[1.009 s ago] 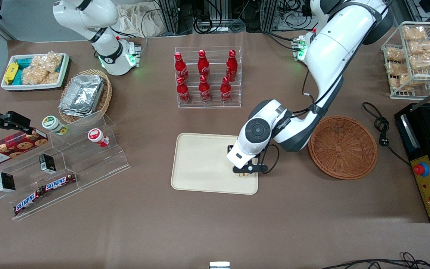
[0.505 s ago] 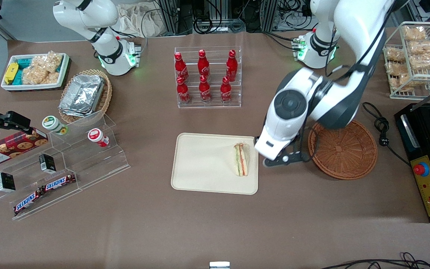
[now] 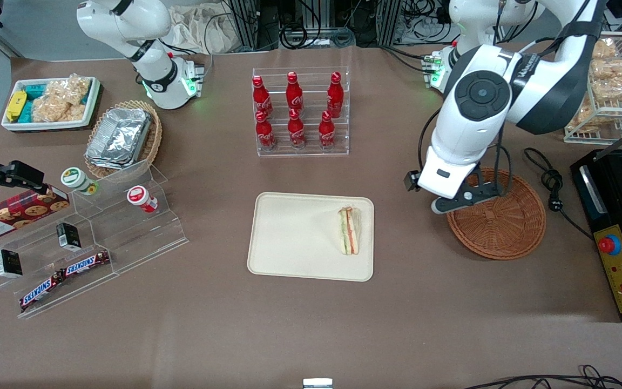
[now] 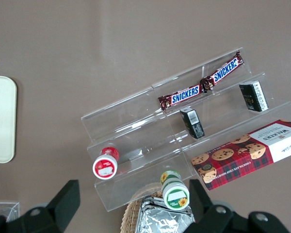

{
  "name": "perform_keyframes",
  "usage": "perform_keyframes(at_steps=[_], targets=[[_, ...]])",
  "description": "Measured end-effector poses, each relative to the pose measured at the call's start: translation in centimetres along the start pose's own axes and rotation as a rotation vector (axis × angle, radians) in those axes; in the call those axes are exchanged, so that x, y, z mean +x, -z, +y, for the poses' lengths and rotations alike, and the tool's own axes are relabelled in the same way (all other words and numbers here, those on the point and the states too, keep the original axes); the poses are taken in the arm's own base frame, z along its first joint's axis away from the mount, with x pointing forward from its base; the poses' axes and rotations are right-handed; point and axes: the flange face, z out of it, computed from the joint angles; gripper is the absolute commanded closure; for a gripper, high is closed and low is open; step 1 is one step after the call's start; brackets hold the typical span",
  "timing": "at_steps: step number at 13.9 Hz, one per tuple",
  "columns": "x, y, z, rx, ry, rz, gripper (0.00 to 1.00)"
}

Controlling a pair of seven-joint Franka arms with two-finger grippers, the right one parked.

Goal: Place sandwich from basket to tray

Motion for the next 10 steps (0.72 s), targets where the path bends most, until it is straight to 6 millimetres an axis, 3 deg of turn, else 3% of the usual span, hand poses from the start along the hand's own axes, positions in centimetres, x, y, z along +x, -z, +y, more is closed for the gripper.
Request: perform_keyframes(at_steps=[3,5,8,10], targets=[[1.6,0.5,-2.9,-0.026,-0.064,-0.014,0.02],[3.9,1.1,-7.8,-0.045,-0.123,-0.029,0.02],[7.0,2.4,-17.0,-0.075,-0.186,-0.043,0.01],[7.9,2.9,-21.0,-0.082,-0.18,-0.038,0.01]])
